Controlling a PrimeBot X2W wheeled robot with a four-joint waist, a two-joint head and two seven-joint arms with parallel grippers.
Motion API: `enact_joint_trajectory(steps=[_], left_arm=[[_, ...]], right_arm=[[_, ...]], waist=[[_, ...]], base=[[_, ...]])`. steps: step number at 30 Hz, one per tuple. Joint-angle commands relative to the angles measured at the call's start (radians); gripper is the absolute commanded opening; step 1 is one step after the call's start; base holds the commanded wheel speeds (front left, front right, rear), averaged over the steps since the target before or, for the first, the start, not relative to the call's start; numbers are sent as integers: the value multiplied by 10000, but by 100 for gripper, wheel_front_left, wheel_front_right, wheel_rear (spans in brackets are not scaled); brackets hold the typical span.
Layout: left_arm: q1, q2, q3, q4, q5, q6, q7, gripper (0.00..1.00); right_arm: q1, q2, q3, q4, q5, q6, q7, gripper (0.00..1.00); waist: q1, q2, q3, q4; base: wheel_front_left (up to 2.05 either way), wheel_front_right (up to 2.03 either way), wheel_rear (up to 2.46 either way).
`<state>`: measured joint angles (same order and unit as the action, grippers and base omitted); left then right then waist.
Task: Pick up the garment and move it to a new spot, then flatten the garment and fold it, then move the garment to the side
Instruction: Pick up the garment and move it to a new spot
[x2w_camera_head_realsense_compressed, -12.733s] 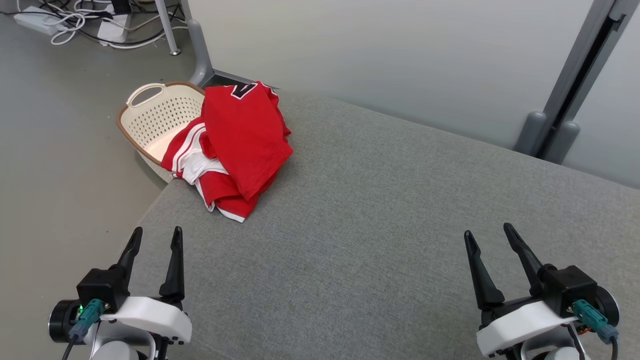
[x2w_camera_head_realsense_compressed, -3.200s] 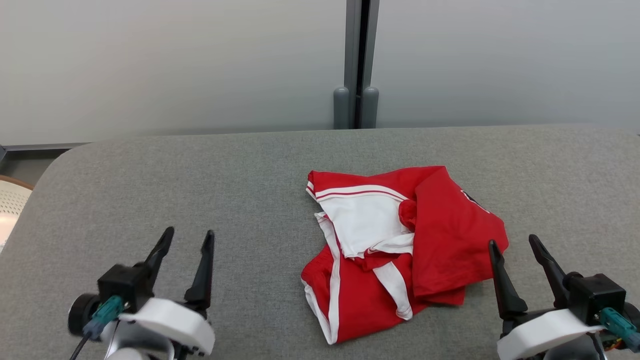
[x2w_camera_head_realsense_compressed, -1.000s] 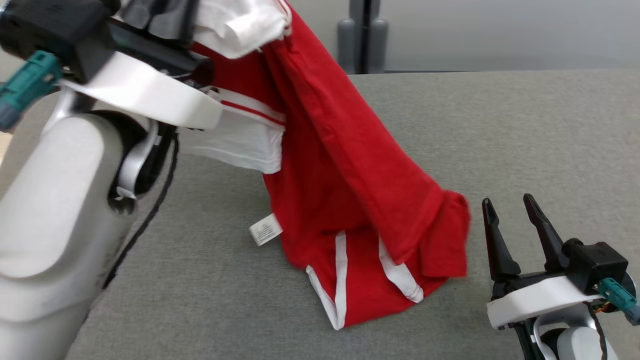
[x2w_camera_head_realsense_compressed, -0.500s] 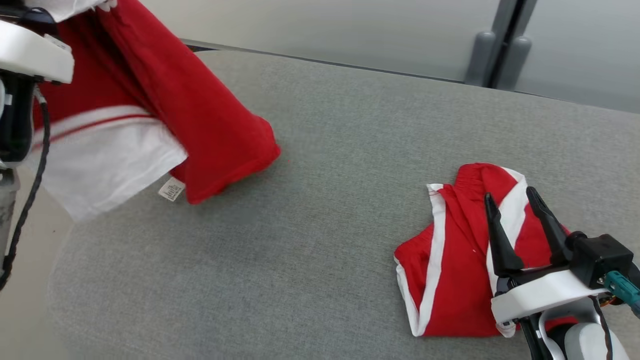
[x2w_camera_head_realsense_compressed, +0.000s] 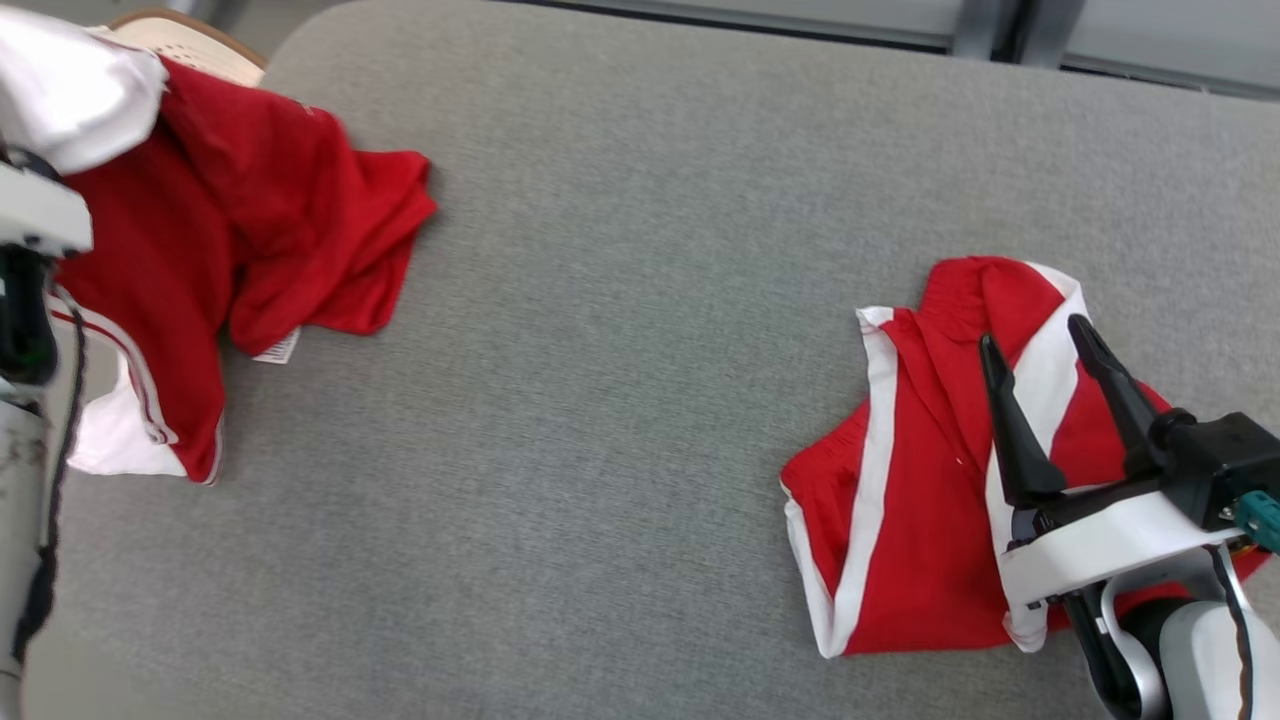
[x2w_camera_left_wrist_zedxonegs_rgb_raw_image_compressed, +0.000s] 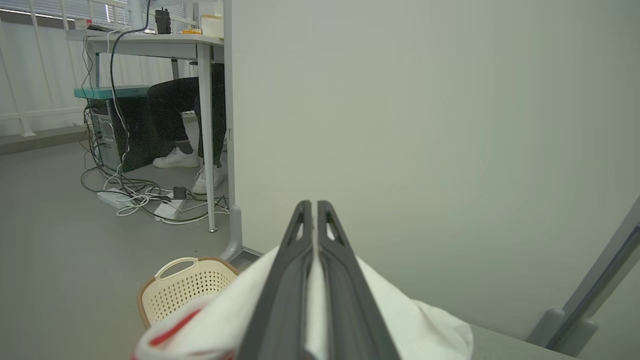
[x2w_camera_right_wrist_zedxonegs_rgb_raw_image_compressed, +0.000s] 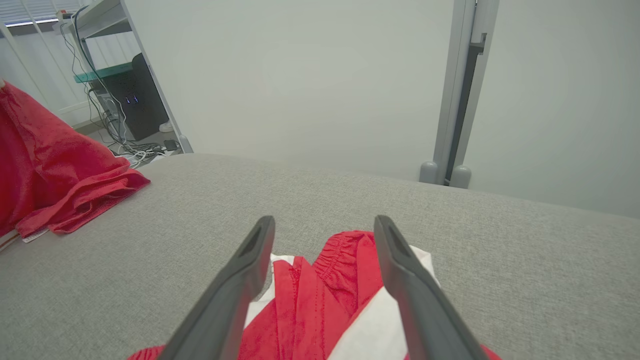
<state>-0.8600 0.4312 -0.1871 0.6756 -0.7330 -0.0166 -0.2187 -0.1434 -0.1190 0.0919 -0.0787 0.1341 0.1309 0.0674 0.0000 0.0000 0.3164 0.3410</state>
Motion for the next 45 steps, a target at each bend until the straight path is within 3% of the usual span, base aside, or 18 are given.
enact_joint_trajectory(steps=[1, 11, 12, 13, 17, 22, 32, 39, 45], left_arm=[[138, -253, 128, 679, -203, -189, -147, 0], [328, -1208, 567, 3845, -816, -908, -448, 0], [347, -1248, 524, 4045, -778, -951, -455, 38], [355, -1257, 497, 4200, -728, -987, -460, 100], [625, -1050, 744, 3767, -175, -1039, -472, 100], [1613, -1069, 1661, 2121, 1055, -763, -471, 100], [4777, -1969, 3116, -2051, 3405, -476, -460, 100], [6806, -2575, 2790, -4393, 4252, -226, -408, 100], [8123, -2797, 2300, -6065, 4572, 35, 273, 100]], right_arm=[[-135, -136, -45, -149, -29, -3, 105, 100], [-467, -344, -27, -608, -102, -2, 357, 100], [-466, -346, -36, -632, -103, -2, 358, 100], [-465, -351, -43, -652, -111, -2, 366, 100], [-463, -284, -111, -613, -149, -2, 250, 100], [-306, -166, -154, -354, -111, -3, 5, 100], [200, 112, -246, 290, -15, -2, -466, 100], [649, 257, -297, 591, 65, -2, -632, 100], [1007, 379, -240, 787, 91, -2, -703, 100]], waist=[[0, 0, 439, -360], [0, 0, 1220, -857], [0, 0, 1245, -878], [0, 0, 1265, -897], [0, 0, 1165, -931], [0, 0, 609, -964], [0, 0, -868, -1160], [0, 0, -1682, -1560], [0, 0, -2130, -2145]], base=[[0, 0, 0], [0, 0, 0], [0, 0, 0], [0, 0, 0], [0, 0, 0], [0, 0, 0], [0, 0, 0], [0, 0, 0], [0, 0, 0]])
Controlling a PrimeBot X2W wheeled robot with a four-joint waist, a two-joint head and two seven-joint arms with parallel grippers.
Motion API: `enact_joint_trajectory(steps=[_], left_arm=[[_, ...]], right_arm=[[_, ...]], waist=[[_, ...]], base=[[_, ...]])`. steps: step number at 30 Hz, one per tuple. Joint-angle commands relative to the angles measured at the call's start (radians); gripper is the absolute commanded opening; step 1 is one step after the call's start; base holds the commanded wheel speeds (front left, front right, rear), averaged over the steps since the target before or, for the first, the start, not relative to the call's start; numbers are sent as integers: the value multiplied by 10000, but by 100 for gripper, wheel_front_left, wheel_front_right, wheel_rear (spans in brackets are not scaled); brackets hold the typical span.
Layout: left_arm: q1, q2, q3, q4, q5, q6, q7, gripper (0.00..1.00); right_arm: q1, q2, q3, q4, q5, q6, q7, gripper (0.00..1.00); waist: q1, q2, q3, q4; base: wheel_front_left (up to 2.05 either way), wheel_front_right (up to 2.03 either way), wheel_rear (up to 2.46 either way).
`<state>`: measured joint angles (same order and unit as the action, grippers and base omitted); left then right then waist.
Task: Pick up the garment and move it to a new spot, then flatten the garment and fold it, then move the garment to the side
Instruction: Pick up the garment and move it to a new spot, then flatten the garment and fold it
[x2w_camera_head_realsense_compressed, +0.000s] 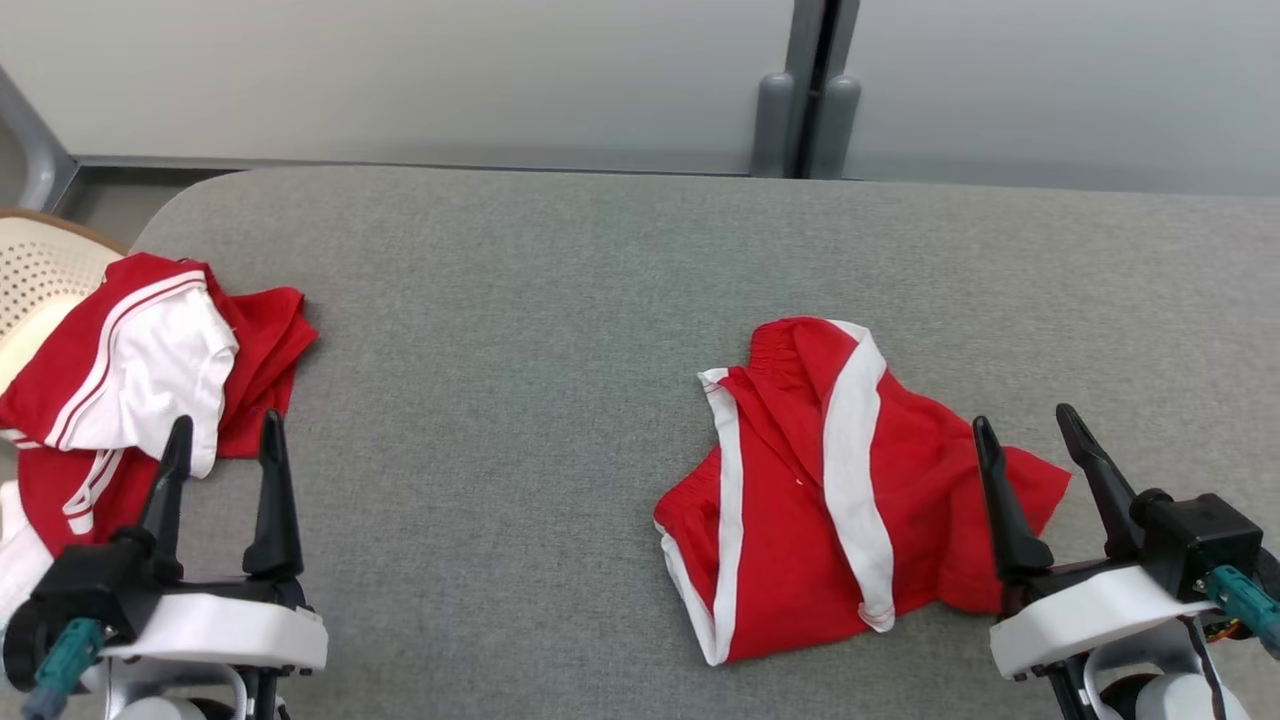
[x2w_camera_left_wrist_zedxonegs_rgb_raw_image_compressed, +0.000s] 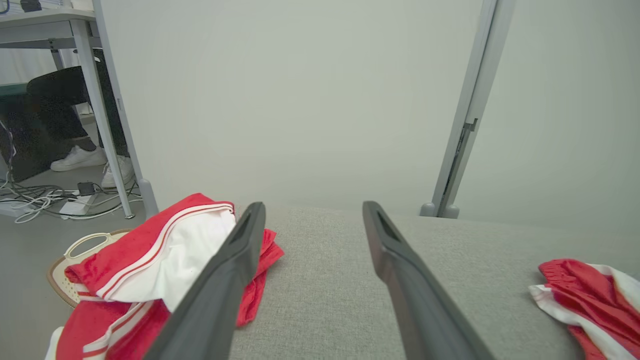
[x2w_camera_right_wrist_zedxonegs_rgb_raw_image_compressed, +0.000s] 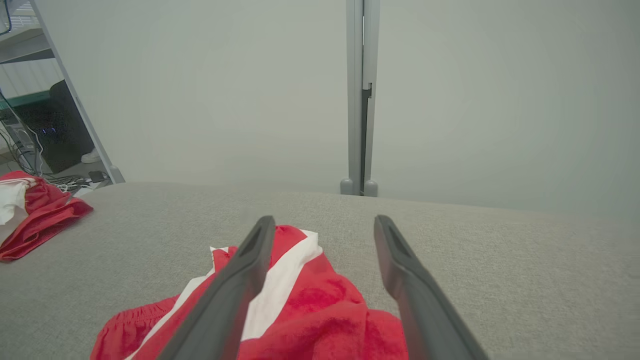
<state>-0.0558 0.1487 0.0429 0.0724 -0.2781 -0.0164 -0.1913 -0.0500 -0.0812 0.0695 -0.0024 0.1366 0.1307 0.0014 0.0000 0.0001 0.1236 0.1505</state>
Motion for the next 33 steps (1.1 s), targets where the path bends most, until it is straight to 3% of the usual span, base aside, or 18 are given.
enact_joint_trajectory(steps=[1, 16, 33], left_arm=[[253, 33, -68, -263, 99, 84, 118, 100], [1775, -69, -579, -1220, 303, 353, 820, 100], [2060, 45, -744, -1257, 231, 471, 1087, 100]], right_arm=[[125, 18, 9, 56, 56, -1, -34, 100], [780, 26, 193, 286, 13, 0, 124, 100], [979, 20, 188, 73, 64, 0, 246, 100]], waist=[[0, -1, -269, -352], [0, -1, -1273, -1540], [0, -1, -1487, -1547]], base=[[0, 0, 0], [0, 0, 0], [0, 0, 0]])
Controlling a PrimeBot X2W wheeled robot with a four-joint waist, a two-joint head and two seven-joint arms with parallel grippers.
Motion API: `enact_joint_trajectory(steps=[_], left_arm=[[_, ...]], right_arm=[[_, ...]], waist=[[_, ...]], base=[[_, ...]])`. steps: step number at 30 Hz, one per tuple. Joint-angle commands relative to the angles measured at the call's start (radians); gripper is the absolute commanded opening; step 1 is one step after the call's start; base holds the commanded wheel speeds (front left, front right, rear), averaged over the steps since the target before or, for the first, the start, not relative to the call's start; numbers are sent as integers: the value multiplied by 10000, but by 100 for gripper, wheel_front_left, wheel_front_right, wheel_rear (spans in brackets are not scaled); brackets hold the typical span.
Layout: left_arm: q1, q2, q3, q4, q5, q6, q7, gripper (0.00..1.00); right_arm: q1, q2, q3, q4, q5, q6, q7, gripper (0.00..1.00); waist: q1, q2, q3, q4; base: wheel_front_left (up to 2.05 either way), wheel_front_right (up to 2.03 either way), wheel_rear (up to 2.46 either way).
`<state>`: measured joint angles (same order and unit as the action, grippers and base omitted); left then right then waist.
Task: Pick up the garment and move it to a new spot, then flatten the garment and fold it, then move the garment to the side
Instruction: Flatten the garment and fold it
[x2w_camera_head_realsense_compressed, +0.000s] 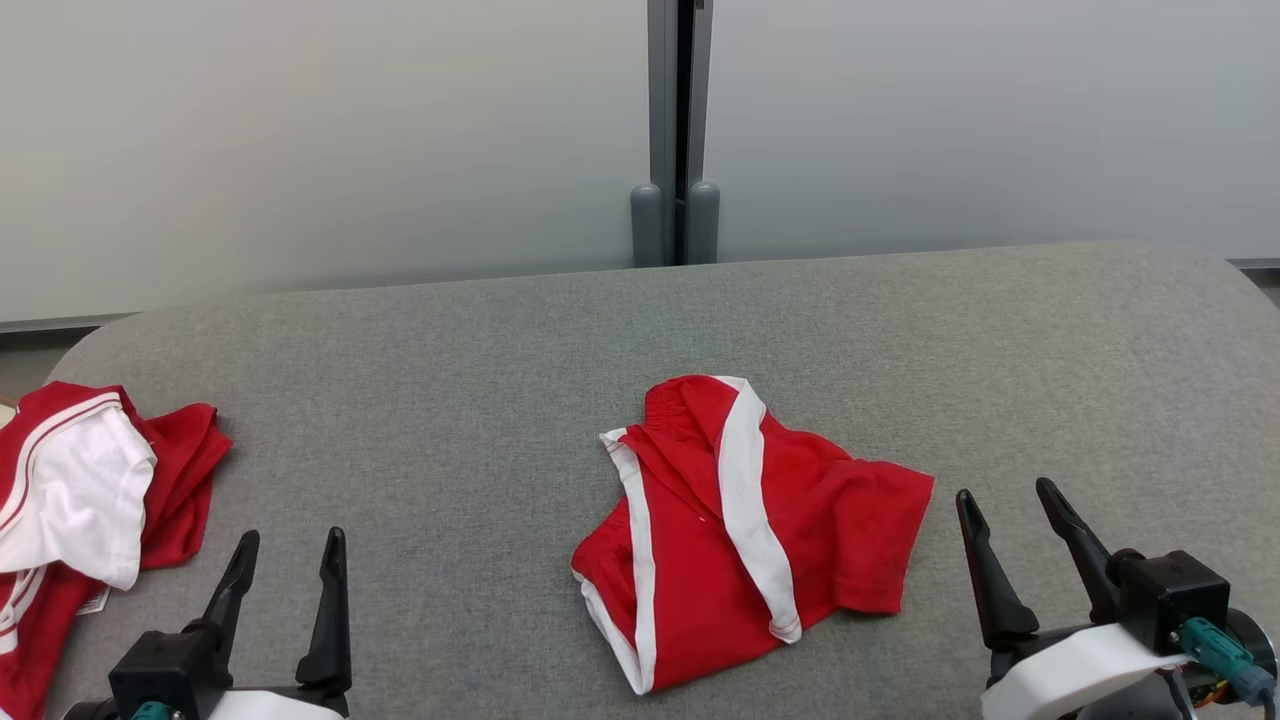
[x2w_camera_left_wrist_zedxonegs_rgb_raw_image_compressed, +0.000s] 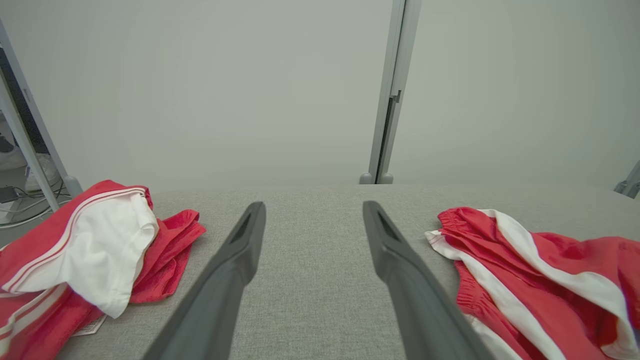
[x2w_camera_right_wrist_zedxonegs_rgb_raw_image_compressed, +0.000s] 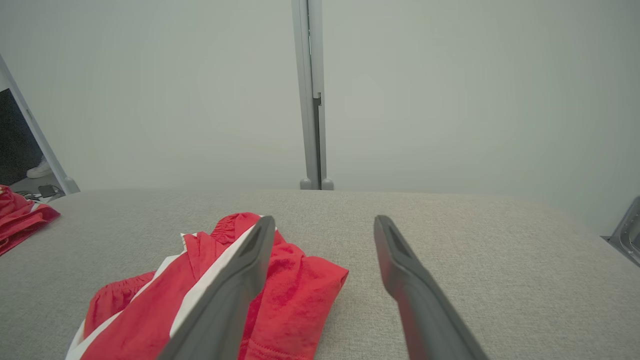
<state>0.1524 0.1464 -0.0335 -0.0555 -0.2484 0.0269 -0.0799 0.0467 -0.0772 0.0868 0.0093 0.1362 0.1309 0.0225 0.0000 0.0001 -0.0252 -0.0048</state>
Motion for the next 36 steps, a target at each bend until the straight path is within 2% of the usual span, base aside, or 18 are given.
enact_joint_trajectory(steps=[1, 23, 30, 36], left_arm=[[-25, 56, 14, 27, -91, 42, -31, 100], [-419, 91, -192, 160, -207, 42, -199, 100], [-1214, -1, -478, 402, -104, -58, -409, 100], [-1802, -123, -655, 845, -165, -178, -750, 100]], right_arm=[[9, -15, 20, -49, 71, -2, 35, 100], [-186, -19, 154, -34, 26, -2, 61, 100], [-482, -256, 1232, 340, 44, -3, 416, 100], [-526, -313, 2435, 1233, 208, -3, 616, 100]], waist=[[0, -1, 9, 11], [0, -1, 355, 257], [0, -1, 1115, 780], [0, -1, 1601, 1129]], base=[[0, 0, 0], [0, 0, 0], [0, 0, 0], [0, 0, 0]])
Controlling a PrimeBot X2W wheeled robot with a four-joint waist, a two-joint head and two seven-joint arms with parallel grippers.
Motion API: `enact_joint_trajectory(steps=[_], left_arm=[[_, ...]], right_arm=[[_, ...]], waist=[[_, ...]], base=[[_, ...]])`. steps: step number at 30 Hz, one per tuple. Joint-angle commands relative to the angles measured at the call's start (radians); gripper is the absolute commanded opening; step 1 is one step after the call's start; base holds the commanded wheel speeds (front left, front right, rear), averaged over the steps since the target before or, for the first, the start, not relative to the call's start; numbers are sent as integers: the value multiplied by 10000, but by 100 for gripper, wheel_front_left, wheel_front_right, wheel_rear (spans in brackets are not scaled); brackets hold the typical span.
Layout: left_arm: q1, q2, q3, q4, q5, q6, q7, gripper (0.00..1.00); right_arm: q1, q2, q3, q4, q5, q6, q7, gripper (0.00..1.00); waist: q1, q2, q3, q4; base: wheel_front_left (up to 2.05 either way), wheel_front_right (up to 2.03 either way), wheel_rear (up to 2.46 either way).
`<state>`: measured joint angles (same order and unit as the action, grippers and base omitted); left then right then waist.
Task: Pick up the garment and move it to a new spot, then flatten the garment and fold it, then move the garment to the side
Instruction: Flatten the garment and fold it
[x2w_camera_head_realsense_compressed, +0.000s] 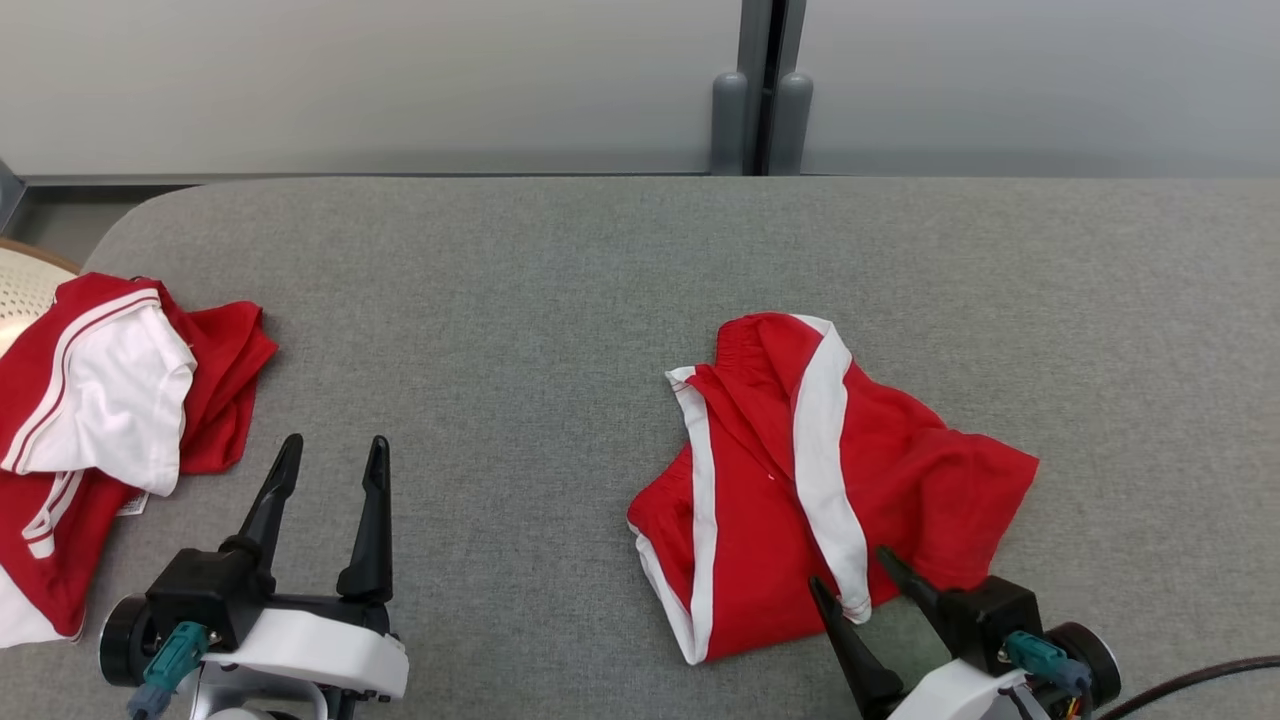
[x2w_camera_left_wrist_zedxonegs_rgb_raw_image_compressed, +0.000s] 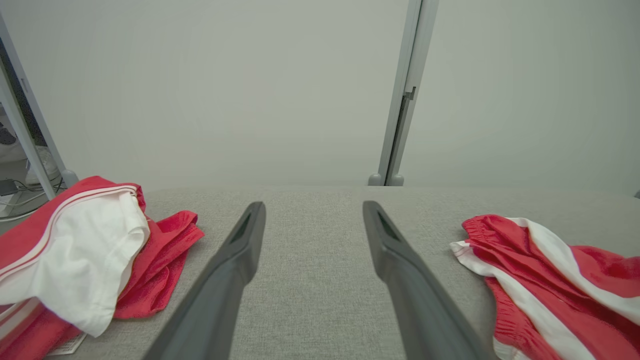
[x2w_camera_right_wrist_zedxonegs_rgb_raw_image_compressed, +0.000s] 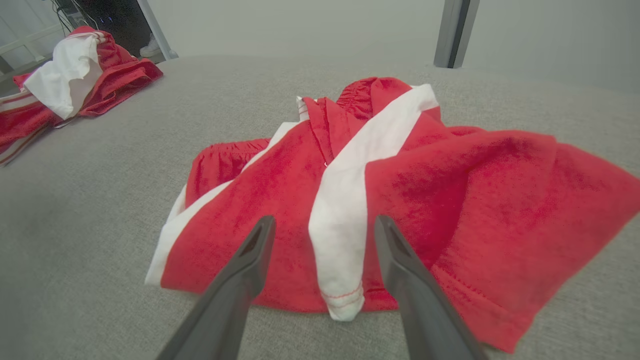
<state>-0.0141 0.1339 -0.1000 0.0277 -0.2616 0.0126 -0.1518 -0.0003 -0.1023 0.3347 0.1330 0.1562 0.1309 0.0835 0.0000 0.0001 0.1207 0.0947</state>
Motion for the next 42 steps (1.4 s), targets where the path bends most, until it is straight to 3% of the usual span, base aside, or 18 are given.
enact_joint_trajectory(steps=[1, 4, 5, 6, 7, 14, 21, 26, 32, 33, 34, 35, 42], left_arm=[[-216, -18, -9, 80, -52, -37, -85, 100], [-343, -24, -46, 273, -79, -87, -213, 100], [-389, -14, -61, 326, -84, -105, -241, 100], [-436, -2, -68, 381, -81, -102, -269, 100], [-471, 0, -73, 419, -91, -98, -293, 100], [-650, 37, -74, 611, -106, -76, -473, 100], [-1026, -19, -181, 624, -176, -138, -591, 100], [-1446, -82, -267, 665, -209, -216, -714, 100], [-1998, -226, -414, 926, -276, -373, -902, 100], [-2072, -253, -430, 979, -286, -384, -947, 100], [-2104, -268, -440, 1035, -289, -390, -966, 100], [-2132, -282, -444, 1087, -297, -394, -977, 100], [-2133, -269, -364, 1362, -282, -374, -1073, 100]], right_arm=[[-104, -77, 22, 188, -3, -3, -3, 100], [-289, -102, -42, 692, -370, -3, -83, 98], [-275, -36, -100, 816, -376, -3, -148, 60], [-290, 13, -142, 924, -425, -3, -203, 37], [-347, 34, -247, 971, -535, -3, -299, 0], [-766, 128, -1089, 613, -679, -5, -735, 0], [-2004, -356, -2683, 379, -820, -3, -619, 0], [-3118, -769, -3535, 1134, -717, -3, -597, 0], [-4565, -1285, -4108, 3215, -545, -3, -828, 0], [-4743, -1351, -4131, 3522, -542, -3, -929, 8], [-4880, -1363, -4152, 3767, -512, -3, -1058, 75], [-4995, -1351, -4150, 3979, -457, -3, -1222, 100], [-5064, -1265, -3962, 4402, -215, -3, -2305, 100]], waist=[[0, -1, 190, 164], [0, -1, 300, 235], [0, -1, 326, 252], [0, -1, 347, 264], [0, -1, 363, 273], [0, -1, 453, 241], [0, -1, 901, 349], [0, -1, 1502, 559], [0, -1, 2277, 940], [0, -1, 2338, 982], [0, -1, 2366, 1005], [0, -1, 2384, 1011], [0, -1, 2102, 834]], base=[[0, 0, 0], [0, 0, 0], [0, 0, 0], [0, 0, 0], [0, 0, 0], [0, 0, 0], [0, 0, 0], [0, 0, 0], [0, 0, 0], [0, 0, 0], [0, 0, 0], [0, 0, 0], [0, 0, 0]])
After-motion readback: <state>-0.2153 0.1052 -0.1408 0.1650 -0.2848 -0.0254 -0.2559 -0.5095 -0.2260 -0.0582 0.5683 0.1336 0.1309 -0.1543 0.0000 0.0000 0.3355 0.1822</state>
